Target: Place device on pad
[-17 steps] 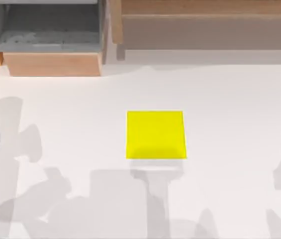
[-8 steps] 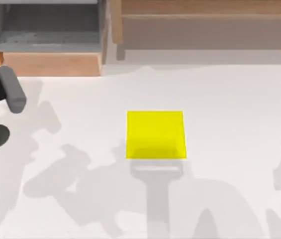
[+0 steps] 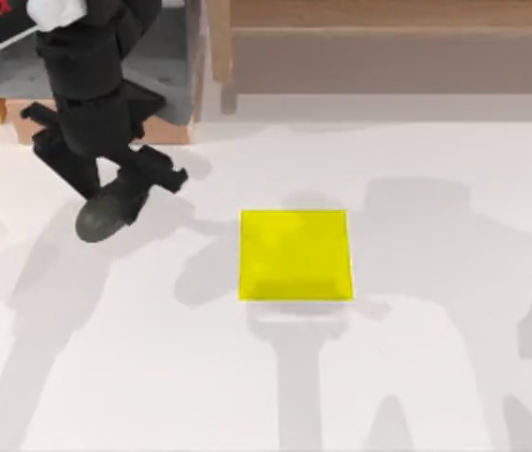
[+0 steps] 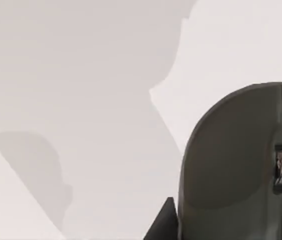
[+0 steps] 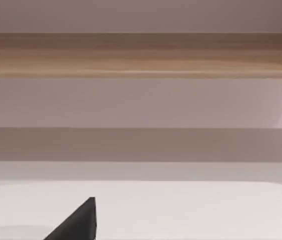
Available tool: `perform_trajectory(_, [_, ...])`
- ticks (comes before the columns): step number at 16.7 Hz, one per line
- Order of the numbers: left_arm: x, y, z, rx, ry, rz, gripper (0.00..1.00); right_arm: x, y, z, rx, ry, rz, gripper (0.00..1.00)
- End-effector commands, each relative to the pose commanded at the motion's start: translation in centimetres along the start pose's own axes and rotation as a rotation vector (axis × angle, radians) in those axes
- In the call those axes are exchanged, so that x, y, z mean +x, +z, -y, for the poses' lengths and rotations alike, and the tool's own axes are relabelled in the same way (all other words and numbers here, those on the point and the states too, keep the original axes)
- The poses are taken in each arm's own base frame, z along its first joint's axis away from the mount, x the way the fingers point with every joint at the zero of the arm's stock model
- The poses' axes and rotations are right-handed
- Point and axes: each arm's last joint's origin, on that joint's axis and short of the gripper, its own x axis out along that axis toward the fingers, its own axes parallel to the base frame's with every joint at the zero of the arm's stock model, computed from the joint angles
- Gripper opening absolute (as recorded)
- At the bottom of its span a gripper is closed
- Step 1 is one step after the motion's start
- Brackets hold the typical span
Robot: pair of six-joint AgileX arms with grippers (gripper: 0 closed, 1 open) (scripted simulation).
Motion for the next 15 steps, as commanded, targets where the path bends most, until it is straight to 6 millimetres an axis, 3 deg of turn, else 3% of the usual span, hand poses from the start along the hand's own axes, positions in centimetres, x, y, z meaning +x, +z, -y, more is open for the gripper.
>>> perform_trajectory(4, [1.5, 5.6, 5.4, -0.302, 0.011, -0.003, 0.00, 0.0, 0.0, 0.0, 0.000, 0.000, 0.000, 1.00])
perform_trajectory(7, [2.0, 8.3, 9.4, -0.463, 0.016, 0.037, 0.00, 0.0, 0.0, 0.0, 0.000, 0.000, 0.000, 1.00])
perform_trajectory(11, [1.9, 10.0, 13.1, -0.576, 0.007, 0.096, 0.00, 0.0, 0.0, 0.0, 0.000, 0.000, 0.000, 1.00])
perform_trajectory(15, [1.9, 10.2, 13.8, -0.594, 0.004, 0.109, 0.00, 0.0, 0.0, 0.0, 0.000, 0.000, 0.000, 1.00])
